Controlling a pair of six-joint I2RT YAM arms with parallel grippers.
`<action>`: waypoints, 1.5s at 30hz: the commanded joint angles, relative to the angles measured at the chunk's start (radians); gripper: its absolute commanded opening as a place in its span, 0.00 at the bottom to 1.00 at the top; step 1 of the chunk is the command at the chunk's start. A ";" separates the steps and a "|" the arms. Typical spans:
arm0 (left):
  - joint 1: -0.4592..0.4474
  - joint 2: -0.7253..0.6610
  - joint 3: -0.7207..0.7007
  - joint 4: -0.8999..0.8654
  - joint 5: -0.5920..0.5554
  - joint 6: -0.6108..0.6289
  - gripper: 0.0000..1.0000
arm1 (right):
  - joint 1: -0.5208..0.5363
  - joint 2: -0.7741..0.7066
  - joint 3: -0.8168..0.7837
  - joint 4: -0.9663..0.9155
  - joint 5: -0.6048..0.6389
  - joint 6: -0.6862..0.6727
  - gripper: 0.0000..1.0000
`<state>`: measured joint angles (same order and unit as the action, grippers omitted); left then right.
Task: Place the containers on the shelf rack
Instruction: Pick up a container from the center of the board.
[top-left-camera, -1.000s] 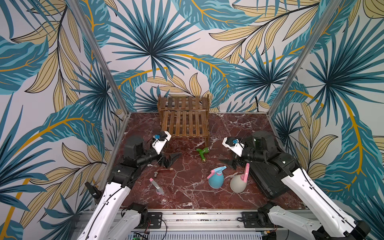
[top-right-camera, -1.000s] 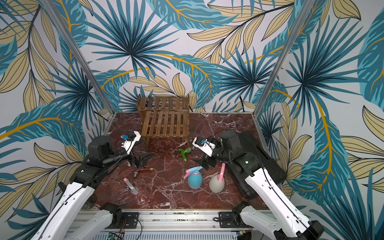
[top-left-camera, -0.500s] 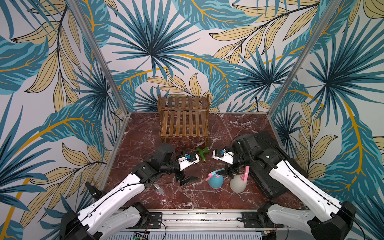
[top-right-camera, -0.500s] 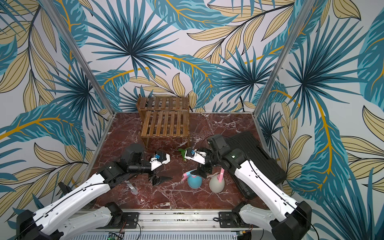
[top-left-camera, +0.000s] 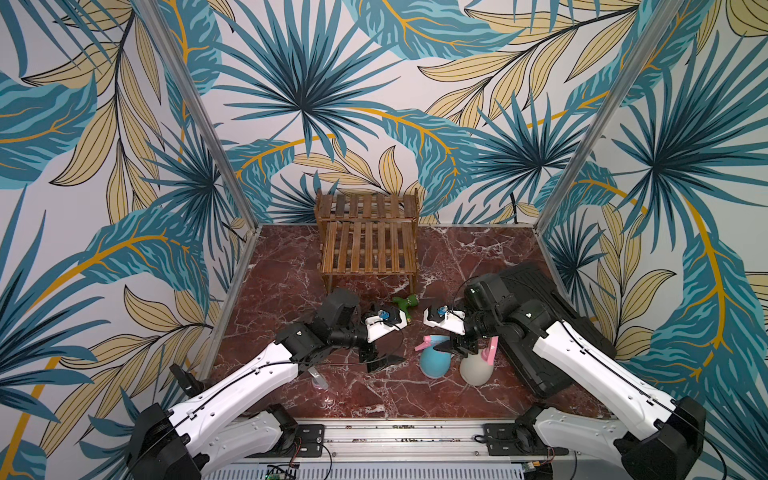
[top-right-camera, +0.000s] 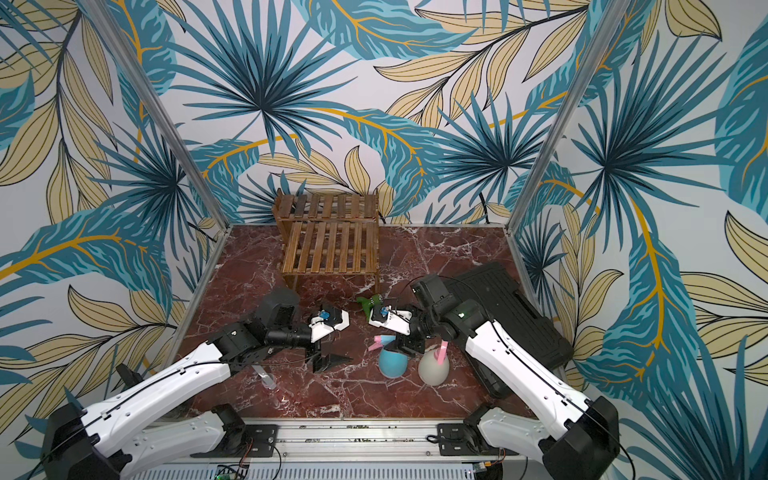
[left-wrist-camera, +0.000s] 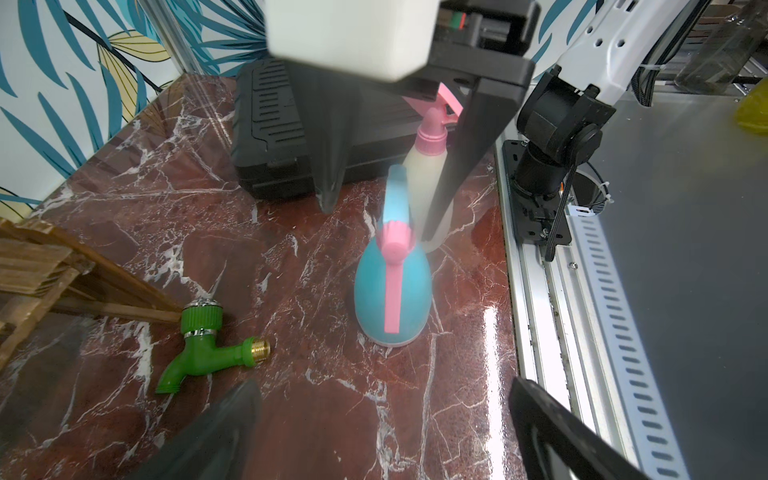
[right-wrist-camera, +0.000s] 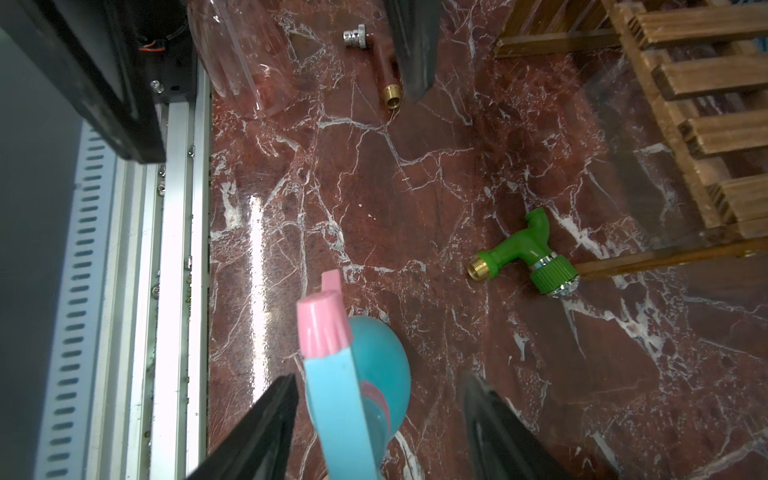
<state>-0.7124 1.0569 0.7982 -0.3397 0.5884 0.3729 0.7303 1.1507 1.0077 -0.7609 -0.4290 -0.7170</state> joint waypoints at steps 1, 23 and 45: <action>-0.002 -0.003 -0.014 0.027 0.022 -0.006 1.00 | 0.004 0.008 -0.040 -0.015 -0.025 0.004 0.55; -0.002 -0.309 -0.133 0.288 -0.444 -0.232 1.00 | 0.004 -0.015 0.010 0.331 -0.107 0.332 0.02; -0.005 -0.060 -0.065 0.528 -0.229 -0.203 1.00 | -0.130 0.216 0.541 0.111 0.040 0.797 0.03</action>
<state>-0.7128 0.9493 0.7021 0.1150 0.2825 0.1894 0.6090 1.3609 1.5139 -0.5632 -0.4088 0.0063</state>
